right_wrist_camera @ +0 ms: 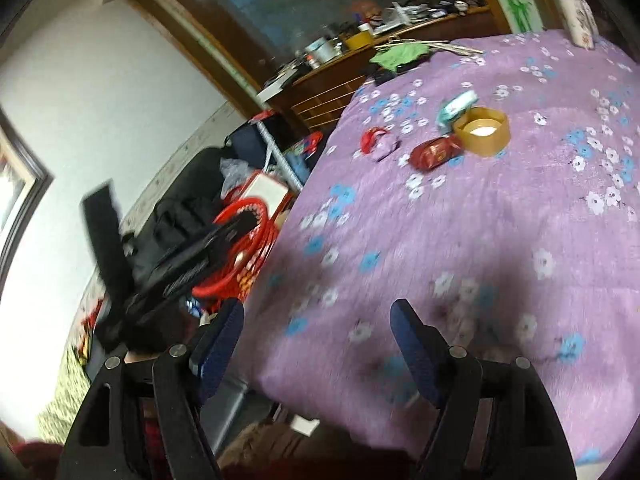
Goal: Collect trash
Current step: 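Move both open tools back over the table, then grasp the yellow tape roll with the right tool while the left tool grasps the red-brown snack packet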
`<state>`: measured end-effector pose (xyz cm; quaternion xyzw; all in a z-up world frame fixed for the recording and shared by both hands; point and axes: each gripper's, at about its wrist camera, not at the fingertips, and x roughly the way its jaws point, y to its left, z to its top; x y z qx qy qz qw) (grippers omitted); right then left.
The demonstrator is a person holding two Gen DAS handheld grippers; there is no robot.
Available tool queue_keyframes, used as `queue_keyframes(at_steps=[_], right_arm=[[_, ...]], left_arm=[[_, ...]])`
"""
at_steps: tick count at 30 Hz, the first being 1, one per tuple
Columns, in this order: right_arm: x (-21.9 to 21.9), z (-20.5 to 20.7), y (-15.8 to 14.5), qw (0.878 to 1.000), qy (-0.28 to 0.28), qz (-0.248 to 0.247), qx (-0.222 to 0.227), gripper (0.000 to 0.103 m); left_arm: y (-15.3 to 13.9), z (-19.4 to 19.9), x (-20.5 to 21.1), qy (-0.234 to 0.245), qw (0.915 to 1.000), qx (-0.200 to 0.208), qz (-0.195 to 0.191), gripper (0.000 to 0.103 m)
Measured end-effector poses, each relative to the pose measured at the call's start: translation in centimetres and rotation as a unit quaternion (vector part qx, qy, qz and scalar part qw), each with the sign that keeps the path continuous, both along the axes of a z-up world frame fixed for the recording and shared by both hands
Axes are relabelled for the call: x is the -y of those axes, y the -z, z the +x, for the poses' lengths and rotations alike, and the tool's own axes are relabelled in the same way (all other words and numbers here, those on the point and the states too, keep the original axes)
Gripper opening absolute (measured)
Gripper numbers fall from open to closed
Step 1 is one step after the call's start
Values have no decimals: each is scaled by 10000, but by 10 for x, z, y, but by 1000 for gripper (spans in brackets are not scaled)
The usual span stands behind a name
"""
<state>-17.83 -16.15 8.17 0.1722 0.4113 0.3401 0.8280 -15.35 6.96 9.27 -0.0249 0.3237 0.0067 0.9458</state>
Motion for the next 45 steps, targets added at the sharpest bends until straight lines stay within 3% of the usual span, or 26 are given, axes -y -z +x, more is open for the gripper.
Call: queue_keyframes(at_steps=[5,9,11,14,19,23,26,27,30,31,32,36,39,45], right_arm=[[-3,-28,-14,9982,-419,46,418,93],[-2,-39,-26,9926,-811,428,798,101],[6,-38,-31,9910,-738,596,948,101],[17,-8,-34,9943,-388,249,959,100],[39,81,-11,9919,340,-1097,543,87],[64,162,10,9821,924,-1636,127,71],[75,209,26,9825,991,-1557,-268,62],[75,218,26,9824,994,-1549,-319,52],[73,247,40,9782,1072,-1724,-436,46],[74,256,47,9786,1092,-1653,-549,34],[75,262,53,9789,1087,-1614,-630,30],[69,269,64,9783,1059,-1677,-594,21],[72,266,62,9784,1144,-1667,-437,4],[107,251,63,9812,1574,-1113,2,3]], left_arm=[[-3,-2,5,57,10000,27,14,77],[-3,-1,3,24,10000,30,3,77],[-2,2,2,-9,10000,1,4,77],[0,7,2,-11,10000,-55,0,77],[0,23,19,249,9992,-199,258,77],[0,42,34,493,9979,-348,249,77],[2,60,43,673,9965,-466,138,77],[4,68,46,685,9960,-567,119,77],[7,85,54,810,9942,-705,36,77],[8,92,58,810,9938,-756,73,77],[10,97,61,826,9933,-797,95,77],[16,118,76,975,9906,-940,210,77],[22,130,90,1150,9873,-1058,281,77],[39,156,123,1462,9801,-1199,606,81]])
